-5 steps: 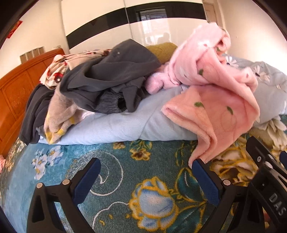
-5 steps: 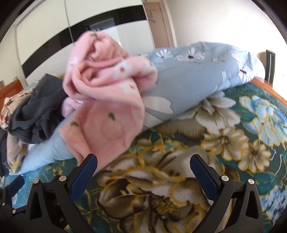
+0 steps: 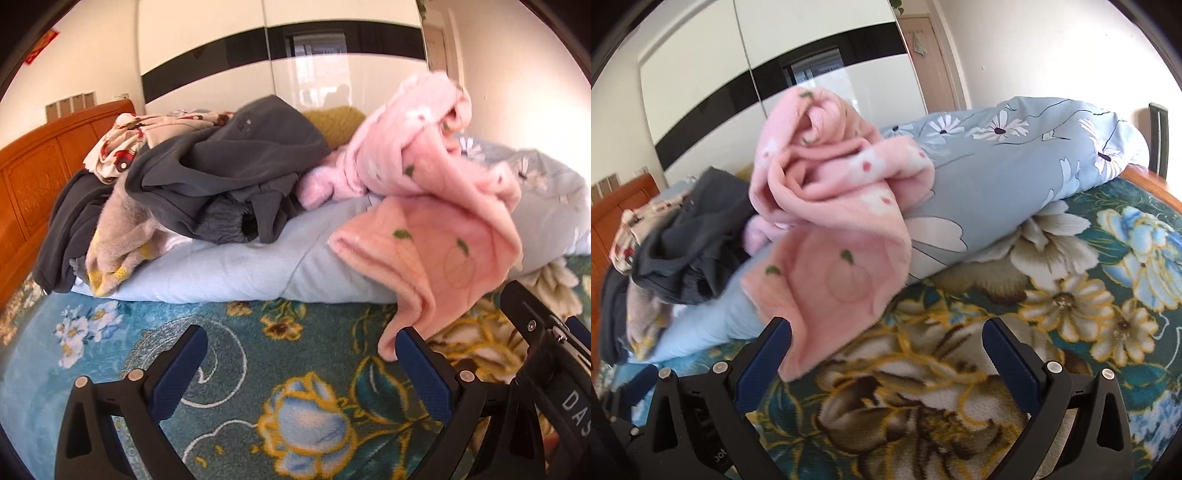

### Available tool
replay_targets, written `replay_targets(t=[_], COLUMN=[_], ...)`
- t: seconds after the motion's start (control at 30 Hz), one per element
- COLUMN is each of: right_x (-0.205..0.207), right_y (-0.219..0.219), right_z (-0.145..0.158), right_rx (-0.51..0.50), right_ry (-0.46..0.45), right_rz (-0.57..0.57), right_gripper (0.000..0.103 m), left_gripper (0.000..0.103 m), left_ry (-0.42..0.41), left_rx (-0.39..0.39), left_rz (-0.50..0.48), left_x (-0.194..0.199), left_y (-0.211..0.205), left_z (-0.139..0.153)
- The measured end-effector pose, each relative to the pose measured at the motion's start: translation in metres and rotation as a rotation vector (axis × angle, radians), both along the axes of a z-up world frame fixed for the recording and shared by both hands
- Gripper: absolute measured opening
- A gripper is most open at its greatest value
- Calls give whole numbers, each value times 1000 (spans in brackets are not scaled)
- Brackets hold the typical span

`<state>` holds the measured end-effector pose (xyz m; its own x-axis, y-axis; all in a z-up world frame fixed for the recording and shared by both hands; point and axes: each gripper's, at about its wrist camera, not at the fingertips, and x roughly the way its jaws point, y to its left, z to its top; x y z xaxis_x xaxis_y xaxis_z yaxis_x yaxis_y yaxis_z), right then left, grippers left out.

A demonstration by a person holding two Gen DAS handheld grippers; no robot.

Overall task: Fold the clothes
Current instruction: 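Move both tools toward the pink fleece garment on the duvet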

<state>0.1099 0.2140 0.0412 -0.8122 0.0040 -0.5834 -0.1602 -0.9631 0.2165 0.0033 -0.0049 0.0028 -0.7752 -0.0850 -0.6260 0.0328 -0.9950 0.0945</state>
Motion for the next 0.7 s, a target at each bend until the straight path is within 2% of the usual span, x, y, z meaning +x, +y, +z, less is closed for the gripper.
replay_targets(t=[0.13,0.23,0.3,0.43,0.6,0.7], right_x=[12,23,19,-13,-57,-94], right_y=[-2,3,1,-23,-61,-100], right_z=[-1,7,13,18,24,28], right_rx=[37,-25,-4,83,105,116], right_ry=[2,79,109,74,75,66], right_rz=[-14,24,27,1,-22,-33], right_gripper=[103,103,103,103,103,103], left_gripper=[103,103,103,103,103,103], left_ry=[55,116,153,154,165,167], left_rx=[33,28,20,25,-2,-13], left_rz=[8,33,48,36,24,26], left_x=[3,11,17,17,20,21], left_y=[-5,-11,-12,-8,0,2], left_z=[2,7,11,13,13,15])
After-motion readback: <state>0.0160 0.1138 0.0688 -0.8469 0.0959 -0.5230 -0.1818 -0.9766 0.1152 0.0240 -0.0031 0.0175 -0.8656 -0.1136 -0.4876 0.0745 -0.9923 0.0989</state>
